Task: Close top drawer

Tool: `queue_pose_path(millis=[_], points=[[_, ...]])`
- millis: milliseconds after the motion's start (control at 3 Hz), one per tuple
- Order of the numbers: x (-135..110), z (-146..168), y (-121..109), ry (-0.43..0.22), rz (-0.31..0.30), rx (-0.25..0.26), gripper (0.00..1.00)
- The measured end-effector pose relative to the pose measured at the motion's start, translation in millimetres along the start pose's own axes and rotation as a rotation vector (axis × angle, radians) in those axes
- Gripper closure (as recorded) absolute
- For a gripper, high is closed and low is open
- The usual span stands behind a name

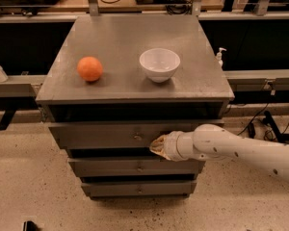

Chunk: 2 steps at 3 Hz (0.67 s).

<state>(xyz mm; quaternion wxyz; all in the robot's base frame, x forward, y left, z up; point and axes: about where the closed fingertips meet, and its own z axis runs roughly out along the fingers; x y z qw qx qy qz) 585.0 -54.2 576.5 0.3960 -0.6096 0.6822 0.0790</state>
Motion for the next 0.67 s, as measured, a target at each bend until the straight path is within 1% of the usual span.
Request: queue_pose_path(millis=[333, 667], points=[[-9, -12, 18, -0.007, -0.026, -0.029, 1.00], [-19, -34, 39, -0.056, -0.030, -0.097, 1.00]])
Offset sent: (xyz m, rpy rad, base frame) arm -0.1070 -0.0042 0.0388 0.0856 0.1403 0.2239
